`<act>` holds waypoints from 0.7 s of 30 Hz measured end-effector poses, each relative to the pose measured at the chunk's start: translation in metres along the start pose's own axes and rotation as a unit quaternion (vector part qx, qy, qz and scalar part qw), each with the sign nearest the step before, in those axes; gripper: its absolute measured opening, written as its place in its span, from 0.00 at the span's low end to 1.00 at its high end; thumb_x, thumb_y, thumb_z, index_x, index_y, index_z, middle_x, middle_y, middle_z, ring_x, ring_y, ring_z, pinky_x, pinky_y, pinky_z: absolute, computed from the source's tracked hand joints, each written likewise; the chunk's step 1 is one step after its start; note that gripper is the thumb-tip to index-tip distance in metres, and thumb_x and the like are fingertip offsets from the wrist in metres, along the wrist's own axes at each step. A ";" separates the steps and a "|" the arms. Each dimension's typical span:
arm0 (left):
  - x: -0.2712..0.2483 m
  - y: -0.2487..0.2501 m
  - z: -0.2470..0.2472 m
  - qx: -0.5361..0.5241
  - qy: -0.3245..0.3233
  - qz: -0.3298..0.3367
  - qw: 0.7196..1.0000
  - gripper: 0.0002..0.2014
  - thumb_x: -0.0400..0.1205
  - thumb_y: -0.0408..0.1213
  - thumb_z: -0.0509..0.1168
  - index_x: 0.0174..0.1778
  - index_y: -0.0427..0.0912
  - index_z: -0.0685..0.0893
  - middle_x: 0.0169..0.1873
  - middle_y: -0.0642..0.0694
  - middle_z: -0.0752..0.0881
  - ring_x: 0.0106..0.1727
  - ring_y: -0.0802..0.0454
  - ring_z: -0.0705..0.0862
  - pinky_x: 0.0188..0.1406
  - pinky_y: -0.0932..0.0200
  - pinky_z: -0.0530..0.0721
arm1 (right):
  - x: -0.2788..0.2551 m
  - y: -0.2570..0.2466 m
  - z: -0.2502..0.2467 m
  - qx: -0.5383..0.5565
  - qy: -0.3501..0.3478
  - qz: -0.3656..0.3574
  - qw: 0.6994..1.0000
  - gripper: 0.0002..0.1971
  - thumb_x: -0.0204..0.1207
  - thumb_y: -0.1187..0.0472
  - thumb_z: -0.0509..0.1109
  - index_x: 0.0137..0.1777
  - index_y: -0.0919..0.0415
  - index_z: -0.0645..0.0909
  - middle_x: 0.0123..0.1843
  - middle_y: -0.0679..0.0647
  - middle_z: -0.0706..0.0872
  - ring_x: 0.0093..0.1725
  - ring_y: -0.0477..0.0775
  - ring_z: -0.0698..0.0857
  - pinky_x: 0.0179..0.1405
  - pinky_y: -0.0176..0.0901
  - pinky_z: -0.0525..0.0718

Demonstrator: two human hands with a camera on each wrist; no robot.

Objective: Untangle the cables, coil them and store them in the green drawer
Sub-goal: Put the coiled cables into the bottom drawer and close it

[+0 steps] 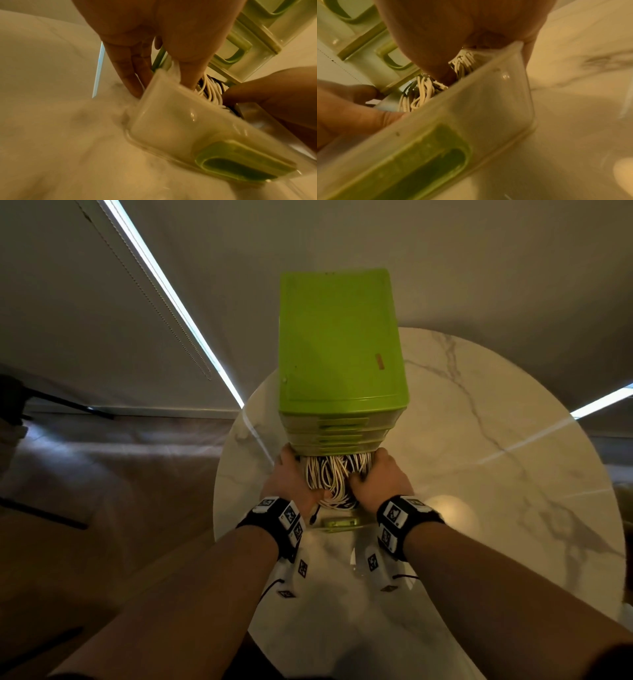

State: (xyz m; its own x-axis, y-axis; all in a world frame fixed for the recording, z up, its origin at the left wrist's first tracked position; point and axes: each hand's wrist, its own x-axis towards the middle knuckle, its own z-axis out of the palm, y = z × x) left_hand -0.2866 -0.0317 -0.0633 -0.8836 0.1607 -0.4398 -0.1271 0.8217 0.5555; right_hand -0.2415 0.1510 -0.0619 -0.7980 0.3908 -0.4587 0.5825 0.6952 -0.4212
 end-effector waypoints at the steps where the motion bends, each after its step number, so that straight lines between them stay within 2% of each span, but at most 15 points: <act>1: 0.001 0.001 -0.001 0.006 0.001 0.000 1.000 0.54 0.63 0.52 0.86 0.78 0.46 0.59 0.75 0.43 0.73 0.70 0.38 0.80 0.67 0.38 0.82 | 0.000 0.003 -0.001 0.007 -0.002 -0.007 1.000 0.26 0.79 0.44 0.70 0.69 0.59 0.70 0.66 0.62 0.81 0.63 0.69 0.84 0.60 0.56 0.83; 3: 0.001 0.001 -0.001 0.006 0.005 0.004 1.000 0.52 0.65 0.53 0.85 0.77 0.47 0.60 0.74 0.42 0.74 0.70 0.37 0.81 0.65 0.38 0.83 | -0.003 0.013 -0.003 0.047 -0.008 -0.054 0.997 0.37 0.72 0.37 0.76 0.75 0.56 0.69 0.70 0.60 0.80 0.67 0.63 0.82 0.65 0.55 0.82; 4: 0.001 0.001 -0.001 0.003 0.004 0.006 1.000 0.51 0.65 0.53 0.85 0.77 0.47 0.60 0.74 0.42 0.74 0.70 0.37 0.81 0.65 0.38 0.83 | -0.008 0.018 -0.004 0.072 -0.014 -0.093 0.993 0.47 0.65 0.32 0.80 0.79 0.54 0.66 0.72 0.57 0.78 0.70 0.59 0.80 0.69 0.53 0.81; 6: -0.001 0.000 -0.001 0.001 0.001 0.009 1.000 0.51 0.67 0.53 0.84 0.79 0.47 0.60 0.75 0.42 0.74 0.70 0.37 0.81 0.65 0.39 0.83 | -0.021 0.030 -0.001 0.096 -0.033 -0.159 0.982 0.72 0.46 0.26 0.85 0.87 0.51 0.52 0.82 0.53 0.67 0.79 0.53 0.70 0.79 0.51 0.72; 7: -0.002 0.000 -0.002 -0.002 0.000 0.011 1.000 0.52 0.67 0.53 0.83 0.81 0.47 0.59 0.76 0.41 0.74 0.71 0.37 0.81 0.66 0.40 0.82 | -0.027 0.034 0.002 0.077 -0.041 -0.179 0.980 0.82 0.40 0.25 0.86 0.89 0.51 0.41 0.88 0.52 0.58 0.85 0.54 0.62 0.84 0.51 0.66; 8: -0.003 0.000 -0.002 -0.007 -0.002 0.013 1.000 0.53 0.67 0.54 0.83 0.82 0.47 0.58 0.76 0.41 0.74 0.71 0.37 0.80 0.66 0.41 0.82 | -0.030 0.038 0.004 0.039 -0.050 -0.192 0.979 0.88 0.37 0.24 0.85 0.89 0.48 0.30 0.91 0.51 0.46 0.89 0.56 0.51 0.87 0.52 0.58; 9: -0.004 -0.001 -0.003 -0.017 -0.006 0.020 1.000 0.54 0.68 0.53 0.83 0.83 0.47 0.57 0.76 0.41 0.74 0.71 0.37 0.80 0.67 0.44 0.81 | -0.031 0.041 0.006 -0.005 -0.056 -0.199 0.978 0.89 0.37 0.24 0.85 0.86 0.45 0.23 0.91 0.51 0.36 0.90 0.56 0.40 0.88 0.53 0.51; 10: -0.004 -0.001 -0.004 -0.032 -0.009 0.029 0.999 0.54 0.68 0.52 0.83 0.84 0.47 0.57 0.76 0.42 0.75 0.71 0.38 0.80 0.66 0.48 0.79 | -0.029 0.043 0.008 -0.036 -0.055 -0.198 0.978 0.89 0.37 0.24 0.85 0.83 0.43 0.19 0.90 0.51 0.30 0.89 0.57 0.34 0.88 0.55 0.48; 12: -0.003 -0.004 -0.007 -0.061 -0.017 0.041 0.997 0.51 0.69 0.49 0.83 0.83 0.46 0.60 0.73 0.43 0.78 0.71 0.42 0.80 0.64 0.56 0.76 | -0.022 0.040 0.006 -0.045 -0.035 -0.192 0.980 0.89 0.36 0.25 0.86 0.85 0.41 0.22 0.90 0.52 0.29 0.89 0.60 0.31 0.88 0.64 0.50; 14: 0.001 -0.006 -0.009 -0.073 -0.016 0.046 0.996 0.48 0.70 0.50 0.83 0.81 0.48 0.63 0.72 0.45 0.80 0.69 0.43 0.82 0.66 0.54 0.78 | -0.015 0.037 0.005 0.001 -0.021 -0.205 0.979 0.87 0.33 0.26 0.87 0.89 0.44 0.35 0.91 0.52 0.34 0.90 0.61 0.36 0.87 0.66 0.55; 17: 0.007 -0.007 -0.012 -0.087 -0.008 0.042 0.995 0.45 0.70 0.62 0.76 0.80 0.54 0.64 0.72 0.48 0.82 0.65 0.44 0.85 0.65 0.40 0.86 | -0.011 0.037 0.003 0.086 -0.024 -0.244 0.966 0.77 0.32 0.32 0.91 0.85 0.45 0.56 0.89 0.51 0.45 0.89 0.56 0.56 0.85 0.58 0.67; 19: 0.013 -0.007 -0.013 -0.142 -0.004 0.054 0.988 0.46 0.71 0.66 0.72 0.82 0.61 0.58 0.75 0.51 0.80 0.67 0.49 0.85 0.66 0.40 0.86 | -0.012 0.038 0.000 0.099 -0.039 -0.254 0.961 0.73 0.34 0.36 0.92 0.82 0.44 0.58 0.87 0.48 0.52 0.83 0.53 0.66 0.82 0.55 0.73; 21: 0.017 -0.003 -0.018 -0.159 0.006 0.064 0.985 0.43 0.76 0.64 0.70 0.84 0.64 0.56 0.73 0.51 0.82 0.65 0.51 0.87 0.66 0.41 0.85 | -0.013 0.038 -0.001 0.095 -0.052 -0.246 0.963 0.73 0.35 0.37 0.92 0.82 0.41 0.56 0.87 0.46 0.53 0.82 0.52 0.68 0.82 0.52 0.72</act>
State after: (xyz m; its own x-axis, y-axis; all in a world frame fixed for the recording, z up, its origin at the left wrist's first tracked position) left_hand -0.3092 -0.0408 -0.0598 -0.9069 0.2433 -0.3440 -0.1476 0.5812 0.8002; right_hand -0.2094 0.1732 -0.0714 -0.9703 -0.0271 -0.2402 0.1644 0.6545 -0.7380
